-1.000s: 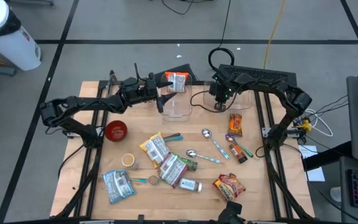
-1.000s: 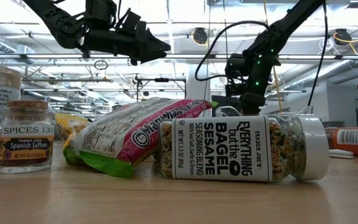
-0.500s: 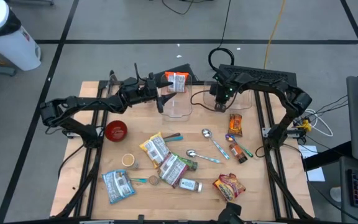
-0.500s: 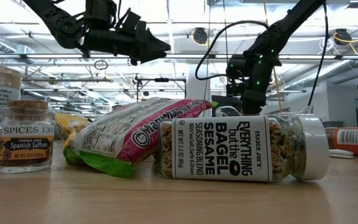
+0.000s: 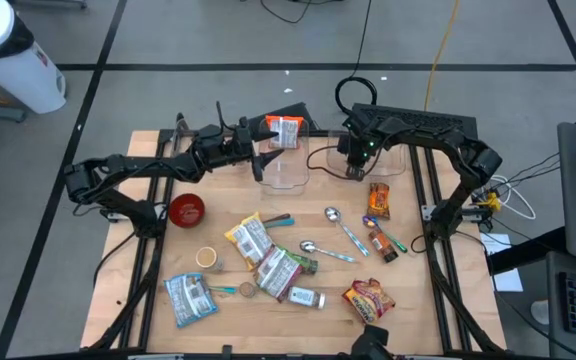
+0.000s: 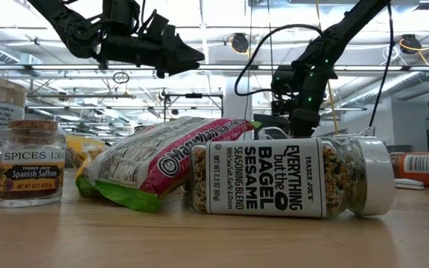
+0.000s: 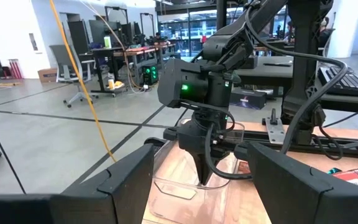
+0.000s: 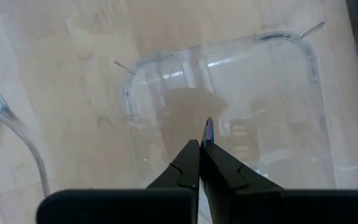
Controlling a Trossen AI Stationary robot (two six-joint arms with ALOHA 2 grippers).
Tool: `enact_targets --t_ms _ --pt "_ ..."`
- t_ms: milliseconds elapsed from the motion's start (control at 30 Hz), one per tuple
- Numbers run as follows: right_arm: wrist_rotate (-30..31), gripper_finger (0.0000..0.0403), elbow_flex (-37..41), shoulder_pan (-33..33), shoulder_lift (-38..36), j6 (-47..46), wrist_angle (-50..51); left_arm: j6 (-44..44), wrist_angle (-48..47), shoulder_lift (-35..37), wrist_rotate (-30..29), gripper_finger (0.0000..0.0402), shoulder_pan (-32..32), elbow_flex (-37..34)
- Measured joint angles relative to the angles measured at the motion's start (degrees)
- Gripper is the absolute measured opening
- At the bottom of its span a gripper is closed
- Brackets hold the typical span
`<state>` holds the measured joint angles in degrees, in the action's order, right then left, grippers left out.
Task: Pick & Place Food Item
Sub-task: Put the top left blue spoon into the right transparent bin
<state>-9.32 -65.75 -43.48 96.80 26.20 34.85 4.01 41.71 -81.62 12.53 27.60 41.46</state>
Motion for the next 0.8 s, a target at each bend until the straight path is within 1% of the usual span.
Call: enact_targets --t_ms 200,333,667,800 --pt "0.01 0.0 0.38 -0.07 2.88 0.04 0.28 0.15 0.0 0.0 0.02 0.0266 -0.4 0.0" --pt "-1.29 0.0 0.34 -0.04 4.09 0.04 -0.28 0.06 0.0 0.0 0.23 0.0266 -0.43 0.0" --pt "-1.29 0.0 0.34 -0.07 4.28 0.42 0.13 0.04 0.02 0.0 0.72 0.0266 -0.43 0.0" --pt "-1.29 0.0014 0.34 -0.04 4.28 1.37 0.12 0.02 0.02 0.0 0.75 0.0266 -0.43 0.0"
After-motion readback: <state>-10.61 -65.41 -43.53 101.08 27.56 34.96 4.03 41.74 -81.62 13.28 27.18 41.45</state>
